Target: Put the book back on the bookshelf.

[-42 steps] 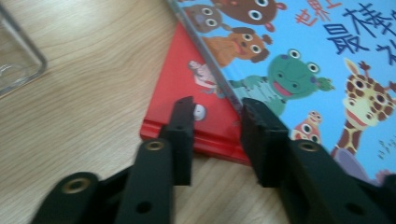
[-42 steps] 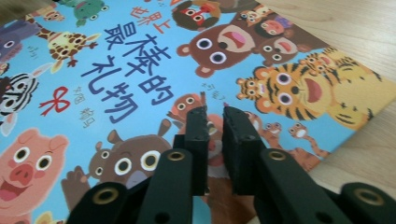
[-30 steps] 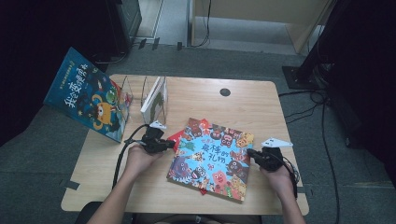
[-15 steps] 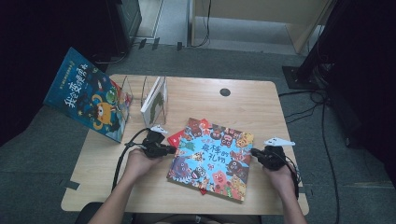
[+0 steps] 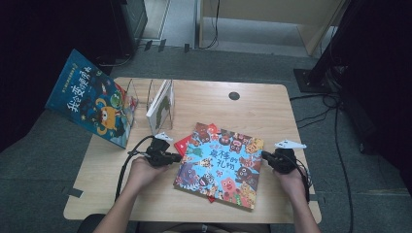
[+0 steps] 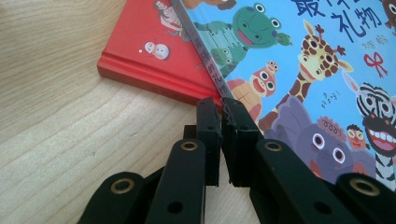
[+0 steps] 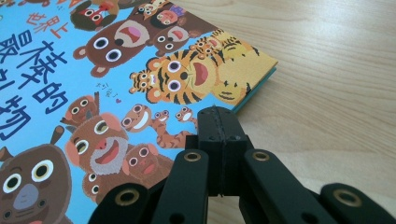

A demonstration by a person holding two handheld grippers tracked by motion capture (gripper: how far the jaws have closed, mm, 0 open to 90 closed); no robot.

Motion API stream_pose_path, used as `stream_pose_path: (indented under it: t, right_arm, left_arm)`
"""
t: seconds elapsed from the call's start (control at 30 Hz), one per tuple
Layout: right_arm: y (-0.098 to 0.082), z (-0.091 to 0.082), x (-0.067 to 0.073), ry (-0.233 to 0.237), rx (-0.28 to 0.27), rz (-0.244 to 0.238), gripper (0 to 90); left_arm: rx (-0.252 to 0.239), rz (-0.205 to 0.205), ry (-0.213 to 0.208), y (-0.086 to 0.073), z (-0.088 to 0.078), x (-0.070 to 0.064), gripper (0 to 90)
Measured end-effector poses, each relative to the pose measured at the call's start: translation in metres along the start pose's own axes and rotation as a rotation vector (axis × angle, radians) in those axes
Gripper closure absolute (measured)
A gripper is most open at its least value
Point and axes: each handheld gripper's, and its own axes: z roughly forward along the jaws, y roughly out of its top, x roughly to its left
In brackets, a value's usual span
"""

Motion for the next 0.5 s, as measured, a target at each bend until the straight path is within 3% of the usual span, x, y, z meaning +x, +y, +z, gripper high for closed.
stream_pose_path:
  t: [0.5]
  right_arm:
    - [0.014,0.017,0.008,0.015,-0.011,-0.032,90.0]
  left_arm:
    - [-0.004,-0.036,-0.013,-0.012,-0.011,-0.001,87.5]
